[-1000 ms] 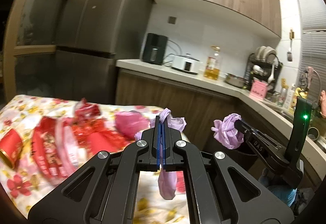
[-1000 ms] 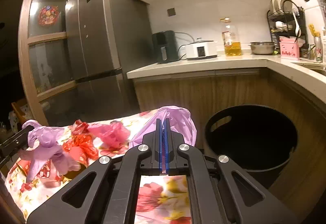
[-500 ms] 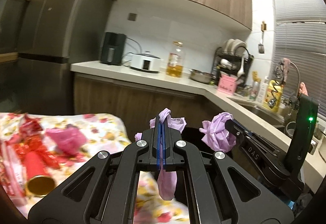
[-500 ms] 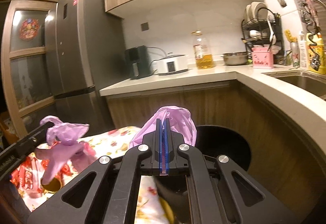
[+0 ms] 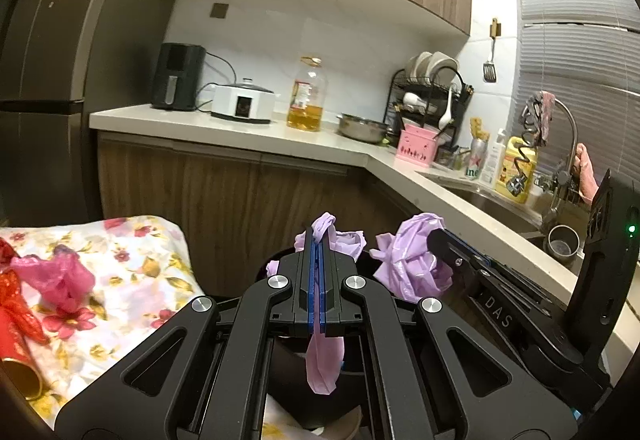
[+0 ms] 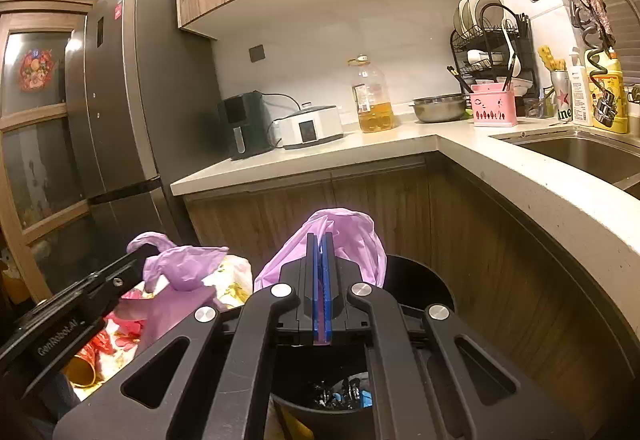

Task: Collect trash
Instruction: 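Carry both purple gloves over the black bin with both tools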

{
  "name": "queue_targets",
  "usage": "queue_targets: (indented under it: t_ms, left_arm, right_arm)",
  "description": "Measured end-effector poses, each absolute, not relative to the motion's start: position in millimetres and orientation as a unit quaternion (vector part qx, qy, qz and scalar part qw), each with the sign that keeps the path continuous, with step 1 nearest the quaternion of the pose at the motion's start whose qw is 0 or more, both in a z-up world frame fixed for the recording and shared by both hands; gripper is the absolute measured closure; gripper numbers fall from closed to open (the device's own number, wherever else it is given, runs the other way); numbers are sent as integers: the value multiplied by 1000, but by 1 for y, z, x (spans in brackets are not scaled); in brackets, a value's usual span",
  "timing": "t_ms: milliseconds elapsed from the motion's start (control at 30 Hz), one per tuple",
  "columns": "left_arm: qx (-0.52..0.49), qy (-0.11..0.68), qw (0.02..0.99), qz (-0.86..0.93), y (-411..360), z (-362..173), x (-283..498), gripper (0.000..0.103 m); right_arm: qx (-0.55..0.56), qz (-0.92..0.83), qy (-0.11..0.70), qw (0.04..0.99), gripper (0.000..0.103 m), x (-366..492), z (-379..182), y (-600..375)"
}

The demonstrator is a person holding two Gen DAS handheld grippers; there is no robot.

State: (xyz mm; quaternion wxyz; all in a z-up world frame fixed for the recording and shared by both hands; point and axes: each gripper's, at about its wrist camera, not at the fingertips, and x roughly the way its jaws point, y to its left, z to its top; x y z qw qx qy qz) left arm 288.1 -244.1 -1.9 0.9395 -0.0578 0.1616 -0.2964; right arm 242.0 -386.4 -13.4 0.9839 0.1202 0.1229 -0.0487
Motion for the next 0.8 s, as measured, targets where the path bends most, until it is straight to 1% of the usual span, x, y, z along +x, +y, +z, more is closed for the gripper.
queue_targets:
  t_ms: [600,800]
  left_arm:
    - [-53,188,927,-320,-283,-18,313,103]
    - [-47,202,925,-319,-289,-25,319,103]
  right_arm:
    - [118,-46,143,982,100,256,-24,-401]
    - [119,-44,152,980,96,260,-30,-405]
